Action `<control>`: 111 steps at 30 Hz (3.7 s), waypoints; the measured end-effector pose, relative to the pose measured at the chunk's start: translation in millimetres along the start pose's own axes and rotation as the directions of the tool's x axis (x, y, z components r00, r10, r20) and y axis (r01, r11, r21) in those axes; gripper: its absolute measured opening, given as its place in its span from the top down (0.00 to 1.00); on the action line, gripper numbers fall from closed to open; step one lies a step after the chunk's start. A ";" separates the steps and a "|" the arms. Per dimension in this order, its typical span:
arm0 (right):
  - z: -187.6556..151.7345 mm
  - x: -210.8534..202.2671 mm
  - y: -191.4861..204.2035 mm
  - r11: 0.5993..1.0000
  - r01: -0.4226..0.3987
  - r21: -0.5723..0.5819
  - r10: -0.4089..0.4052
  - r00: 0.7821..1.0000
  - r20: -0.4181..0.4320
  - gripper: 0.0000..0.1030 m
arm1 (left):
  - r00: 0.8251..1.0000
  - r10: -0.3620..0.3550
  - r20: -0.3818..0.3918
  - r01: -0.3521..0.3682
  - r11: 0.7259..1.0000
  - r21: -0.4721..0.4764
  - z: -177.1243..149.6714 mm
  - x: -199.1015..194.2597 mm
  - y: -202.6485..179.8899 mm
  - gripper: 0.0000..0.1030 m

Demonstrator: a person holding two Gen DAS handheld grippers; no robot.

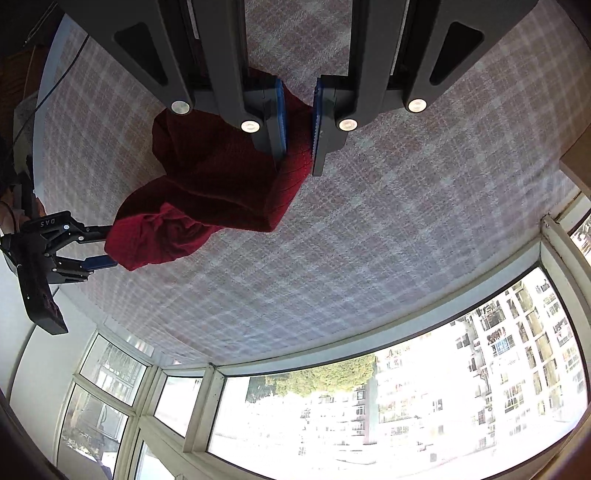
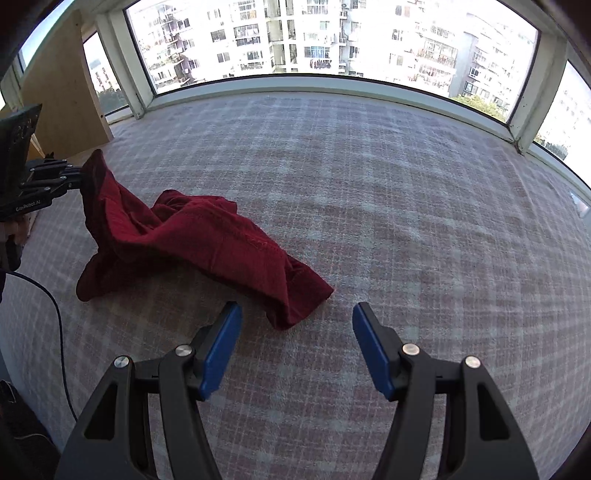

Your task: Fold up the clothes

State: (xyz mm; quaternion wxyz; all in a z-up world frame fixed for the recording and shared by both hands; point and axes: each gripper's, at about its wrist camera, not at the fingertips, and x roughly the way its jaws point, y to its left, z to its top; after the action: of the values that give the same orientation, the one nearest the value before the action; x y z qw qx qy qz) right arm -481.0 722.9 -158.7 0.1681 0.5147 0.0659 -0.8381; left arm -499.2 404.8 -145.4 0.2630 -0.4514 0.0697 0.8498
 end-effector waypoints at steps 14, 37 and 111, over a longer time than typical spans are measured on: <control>14.9 32.4 9.6 0.998 -0.039 0.045 0.041 0.999 -0.036 0.93 | 1.000 0.008 -0.002 -0.008 1.000 -0.002 2.7 2.6 6.4 0.90; 71.8 -175.1 171.2 0.980 0.064 -0.189 -0.001 0.948 0.319 0.95 | 0.897 0.243 0.368 -0.218 0.970 -0.108 -61.1 -281.2 44.3 0.90; -44.5 45.5 334.8 1.000 0.013 -0.004 -0.014 0.989 -0.147 0.52 | 0.980 0.052 -0.194 -0.080 0.987 -0.139 -299.9 -173.1 158.2 0.62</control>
State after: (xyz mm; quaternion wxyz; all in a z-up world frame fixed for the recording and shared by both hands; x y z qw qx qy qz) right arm -345.4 412.8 -198.6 0.1578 0.5745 0.0828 -0.7989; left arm -282.1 96.9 -199.8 0.1931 -0.5459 0.0467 0.8140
